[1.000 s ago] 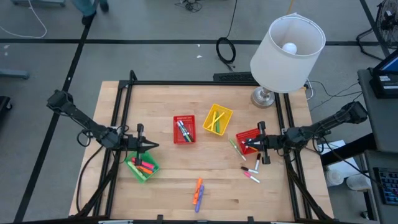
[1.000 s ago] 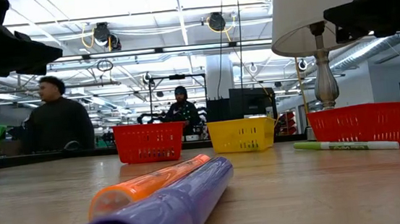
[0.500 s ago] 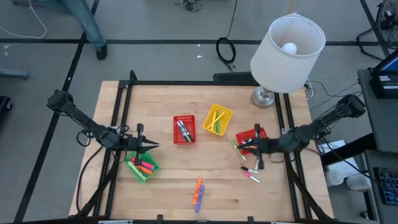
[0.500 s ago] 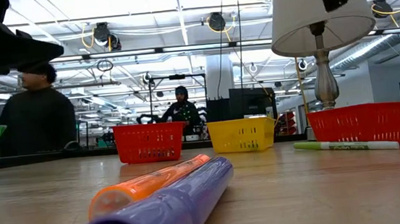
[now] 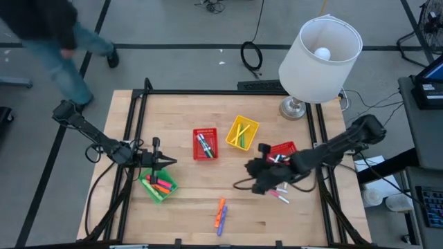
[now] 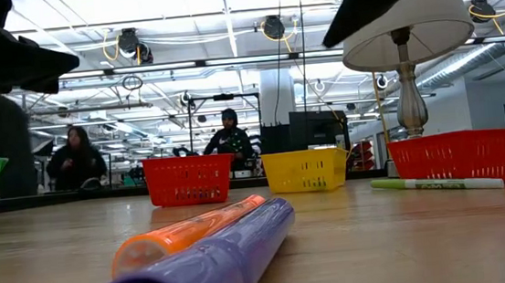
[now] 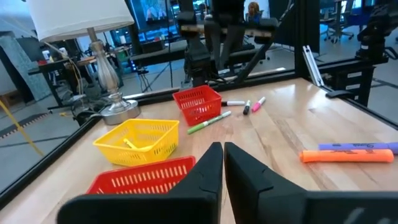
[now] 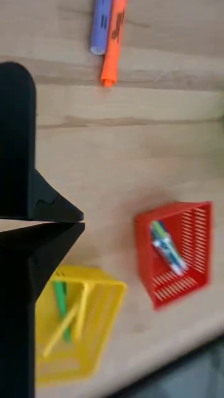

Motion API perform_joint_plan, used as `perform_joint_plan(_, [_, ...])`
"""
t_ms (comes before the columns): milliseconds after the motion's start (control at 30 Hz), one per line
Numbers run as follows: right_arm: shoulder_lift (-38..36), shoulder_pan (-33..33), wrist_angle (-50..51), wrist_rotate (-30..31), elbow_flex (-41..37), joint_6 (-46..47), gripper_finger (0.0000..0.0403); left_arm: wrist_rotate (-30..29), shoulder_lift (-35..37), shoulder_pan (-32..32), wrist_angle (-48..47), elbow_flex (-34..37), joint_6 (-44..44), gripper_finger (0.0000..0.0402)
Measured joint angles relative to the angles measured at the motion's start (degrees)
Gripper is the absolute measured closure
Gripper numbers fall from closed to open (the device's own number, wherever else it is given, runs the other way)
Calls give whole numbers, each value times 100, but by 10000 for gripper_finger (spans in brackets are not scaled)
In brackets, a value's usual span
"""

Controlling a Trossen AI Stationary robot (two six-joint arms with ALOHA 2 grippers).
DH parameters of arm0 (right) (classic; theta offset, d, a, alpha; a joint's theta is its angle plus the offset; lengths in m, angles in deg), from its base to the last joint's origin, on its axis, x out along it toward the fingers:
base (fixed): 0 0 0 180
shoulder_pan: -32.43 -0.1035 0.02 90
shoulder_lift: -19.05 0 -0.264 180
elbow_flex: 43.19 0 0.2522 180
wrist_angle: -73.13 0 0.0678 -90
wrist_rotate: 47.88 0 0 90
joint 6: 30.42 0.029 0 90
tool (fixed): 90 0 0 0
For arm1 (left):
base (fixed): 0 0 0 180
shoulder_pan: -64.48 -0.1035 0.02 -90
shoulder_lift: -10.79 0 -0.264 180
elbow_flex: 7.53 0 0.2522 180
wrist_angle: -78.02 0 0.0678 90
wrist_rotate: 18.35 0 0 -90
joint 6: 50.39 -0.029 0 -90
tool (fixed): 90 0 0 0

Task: Pick & Place Markers
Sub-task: Put the small green marker pen into the right red bin

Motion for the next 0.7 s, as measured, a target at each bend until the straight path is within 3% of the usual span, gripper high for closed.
perform_joint_plan(333, [893,650,36,-1620,9,1151,403,21,0,0,-91,0,323,395])
perform_joint_plan(567, [1617,925,623,-1577,9,1405,398,30,-1,0,-95,0,439,360])
perform_joint_plan(700, [1648,1108,859,-1490,9,1731,362,30,0,0,-98,0,455,354])
